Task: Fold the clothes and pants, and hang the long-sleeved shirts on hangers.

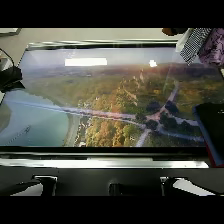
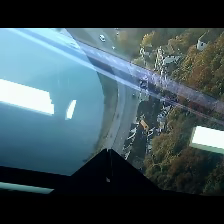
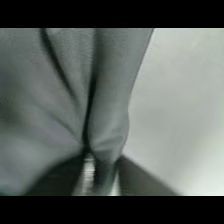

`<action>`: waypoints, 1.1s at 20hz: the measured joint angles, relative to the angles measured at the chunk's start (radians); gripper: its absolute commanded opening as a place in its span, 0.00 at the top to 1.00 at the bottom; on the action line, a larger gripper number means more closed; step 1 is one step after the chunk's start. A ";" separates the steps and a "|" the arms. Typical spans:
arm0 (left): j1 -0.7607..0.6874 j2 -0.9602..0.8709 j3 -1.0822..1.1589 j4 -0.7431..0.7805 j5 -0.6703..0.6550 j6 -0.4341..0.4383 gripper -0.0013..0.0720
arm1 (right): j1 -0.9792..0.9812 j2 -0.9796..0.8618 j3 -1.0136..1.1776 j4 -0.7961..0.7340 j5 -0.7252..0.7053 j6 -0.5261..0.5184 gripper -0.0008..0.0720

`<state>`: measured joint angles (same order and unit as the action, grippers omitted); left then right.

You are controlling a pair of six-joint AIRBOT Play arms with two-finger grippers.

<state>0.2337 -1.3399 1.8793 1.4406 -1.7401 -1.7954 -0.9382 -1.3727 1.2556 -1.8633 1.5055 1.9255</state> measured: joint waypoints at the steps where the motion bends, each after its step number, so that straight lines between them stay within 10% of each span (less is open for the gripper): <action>1: 0.000 0.000 0.000 0.000 0.000 0.000 0.96 | 0.000 0.000 -0.003 -0.008 0.001 0.000 0.47; 3: 0.000 0.000 0.000 0.000 0.000 0.000 0.96 | 0.000 0.003 -0.002 -0.028 -0.002 0.000 0.48; 9: -0.031 -0.009 -0.031 0.000 0.019 -0.002 0.96 | 0.081 0.052 0.094 0.176 -0.158 -0.019 0.95; 14: -0.166 0.041 -0.229 0.000 0.116 0.029 0.96 | 0.475 0.078 0.122 0.479 -0.281 -0.160 0.95; 22: -0.343 0.197 -0.481 0.000 0.236 0.111 0.96 | 1.082 0.095 0.128 0.557 -0.223 -0.375 0.95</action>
<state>-0.1089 -1.1431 1.3987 1.4403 -1.5040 -1.6844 0.1440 -1.2781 1.3834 -1.3064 1.2827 1.5501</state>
